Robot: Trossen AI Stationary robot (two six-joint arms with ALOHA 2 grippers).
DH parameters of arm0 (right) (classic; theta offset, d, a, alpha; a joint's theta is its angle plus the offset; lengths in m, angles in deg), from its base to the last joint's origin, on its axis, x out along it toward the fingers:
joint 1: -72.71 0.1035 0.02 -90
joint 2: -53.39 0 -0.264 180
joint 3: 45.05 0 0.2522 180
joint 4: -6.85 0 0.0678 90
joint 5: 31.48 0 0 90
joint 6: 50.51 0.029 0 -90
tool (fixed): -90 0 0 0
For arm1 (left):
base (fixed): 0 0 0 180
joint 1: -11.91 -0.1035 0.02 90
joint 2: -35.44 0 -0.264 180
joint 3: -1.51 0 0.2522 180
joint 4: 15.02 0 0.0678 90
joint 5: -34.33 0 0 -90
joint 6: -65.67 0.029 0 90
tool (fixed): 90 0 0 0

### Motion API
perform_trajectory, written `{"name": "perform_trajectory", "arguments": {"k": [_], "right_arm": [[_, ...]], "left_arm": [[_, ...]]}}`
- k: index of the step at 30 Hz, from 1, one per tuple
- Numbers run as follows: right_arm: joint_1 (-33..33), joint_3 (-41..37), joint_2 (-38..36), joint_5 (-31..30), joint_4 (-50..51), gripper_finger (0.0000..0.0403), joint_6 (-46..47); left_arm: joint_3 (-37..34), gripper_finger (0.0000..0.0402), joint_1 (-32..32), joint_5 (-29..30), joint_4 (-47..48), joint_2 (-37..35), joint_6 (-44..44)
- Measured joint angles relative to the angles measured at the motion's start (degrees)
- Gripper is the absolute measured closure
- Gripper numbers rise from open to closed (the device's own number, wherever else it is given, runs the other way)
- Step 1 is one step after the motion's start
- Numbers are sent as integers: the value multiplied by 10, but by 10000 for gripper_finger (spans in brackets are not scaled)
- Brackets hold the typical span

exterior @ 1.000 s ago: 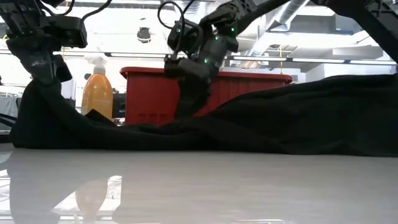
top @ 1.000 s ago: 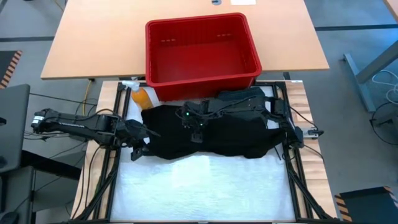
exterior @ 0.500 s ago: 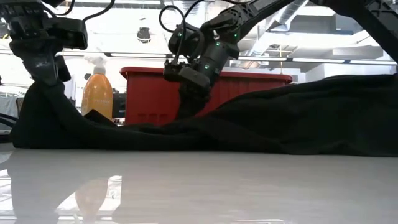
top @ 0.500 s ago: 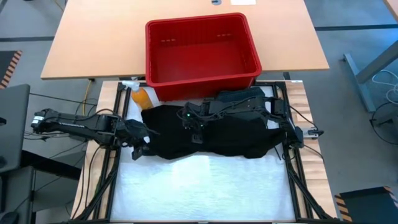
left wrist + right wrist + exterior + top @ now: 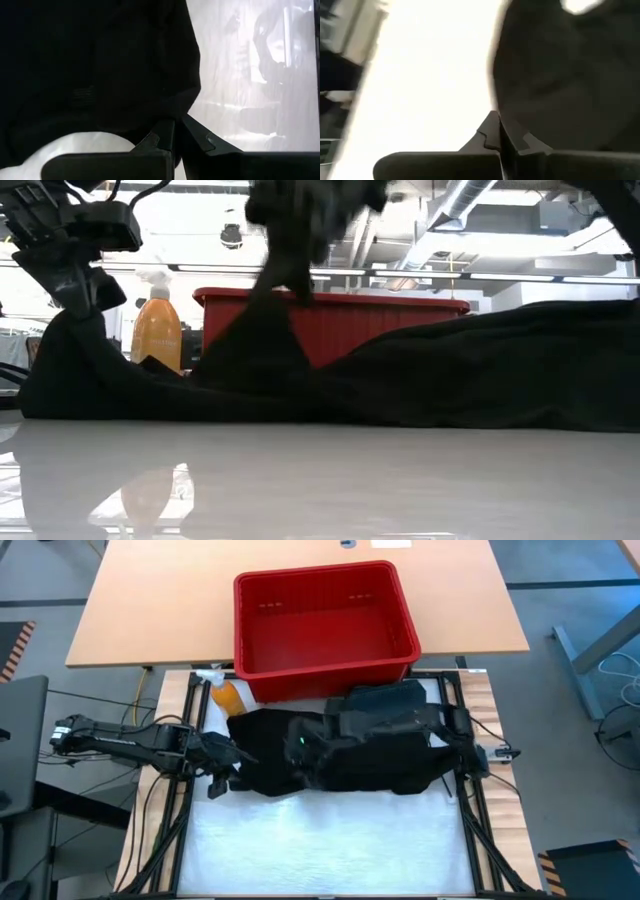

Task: Fold Laundry from Bin
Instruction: Fold the black shirt from the red laundry bin

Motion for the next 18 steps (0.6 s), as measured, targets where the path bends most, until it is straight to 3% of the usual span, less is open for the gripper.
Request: {"name": "perform_trajectory", "arguments": {"k": [4, 9, 11, 14, 18], "right_arm": [[68, 14, -40, -21, 20, 392, 47], [164, 13, -75, -15, 54, 392, 175], [200, 13, -76, -71, 46, 387, 235], [223, 12, -69, -225, 53, 354, 340], [168, 12, -52, -272, 63, 299, 390]], "left_arm": [[0, 401, 0, -2, 6, 0, 17], [0, 402, 1, -18, 15, 0, 17], [0, 401, 2, -19, 15, 0, 17], [0, 401, 2, -17, 14, 0, 16], [0, 401, 2, -14, 10, 0, 13]]}}
